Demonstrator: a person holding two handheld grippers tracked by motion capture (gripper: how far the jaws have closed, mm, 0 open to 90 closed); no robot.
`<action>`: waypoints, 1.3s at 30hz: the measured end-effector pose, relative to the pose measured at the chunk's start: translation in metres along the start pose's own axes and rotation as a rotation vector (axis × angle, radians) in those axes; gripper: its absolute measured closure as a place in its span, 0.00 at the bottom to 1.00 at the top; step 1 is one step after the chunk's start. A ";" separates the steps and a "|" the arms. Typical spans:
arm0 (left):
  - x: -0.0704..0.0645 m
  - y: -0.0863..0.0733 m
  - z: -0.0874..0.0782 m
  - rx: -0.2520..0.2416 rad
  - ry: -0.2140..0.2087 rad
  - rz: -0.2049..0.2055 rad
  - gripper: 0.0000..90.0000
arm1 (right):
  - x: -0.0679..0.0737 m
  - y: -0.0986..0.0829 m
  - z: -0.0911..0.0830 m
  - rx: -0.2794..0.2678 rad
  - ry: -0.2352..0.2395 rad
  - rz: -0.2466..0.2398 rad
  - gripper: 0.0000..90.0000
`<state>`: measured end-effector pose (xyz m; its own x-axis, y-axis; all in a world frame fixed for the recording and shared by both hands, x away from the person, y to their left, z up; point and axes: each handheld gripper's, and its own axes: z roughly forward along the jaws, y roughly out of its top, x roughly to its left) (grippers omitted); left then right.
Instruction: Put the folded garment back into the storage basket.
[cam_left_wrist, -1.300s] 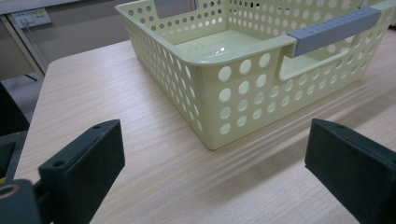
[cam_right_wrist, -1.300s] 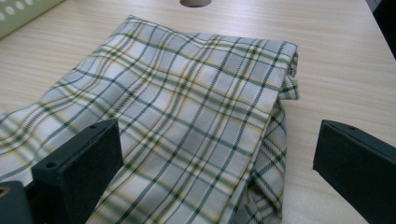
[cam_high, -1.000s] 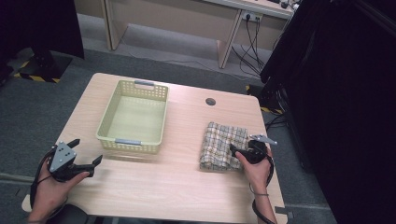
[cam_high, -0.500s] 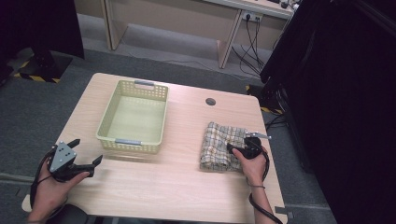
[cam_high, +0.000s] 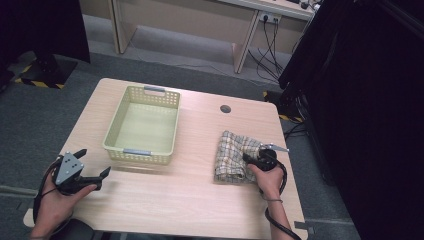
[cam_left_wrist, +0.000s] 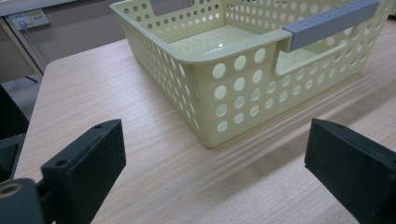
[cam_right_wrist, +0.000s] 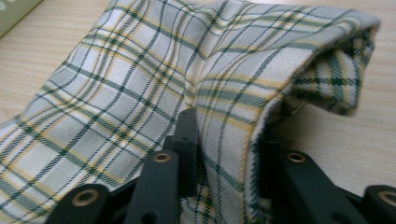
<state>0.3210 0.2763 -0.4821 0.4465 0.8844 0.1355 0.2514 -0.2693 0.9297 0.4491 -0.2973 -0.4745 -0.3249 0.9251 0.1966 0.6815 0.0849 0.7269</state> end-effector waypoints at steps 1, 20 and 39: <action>0.000 0.000 0.000 -0.001 -0.001 0.001 0.05 | 0.001 0.000 0.000 -0.001 0.002 0.002 0.81; -0.001 0.000 0.000 0.000 -0.005 0.014 0.07 | 0.042 0.024 -0.022 -0.130 0.151 0.013 0.84; -0.001 0.000 -0.001 -0.005 -0.009 0.019 0.08 | 0.081 0.065 -0.039 -0.226 0.274 0.002 0.84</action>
<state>0.3199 0.2754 -0.4822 0.4591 0.8756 0.1504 0.2386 -0.2846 0.9285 0.4415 -0.2311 -0.3851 -0.5086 0.7889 0.3449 0.5300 -0.0288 0.8475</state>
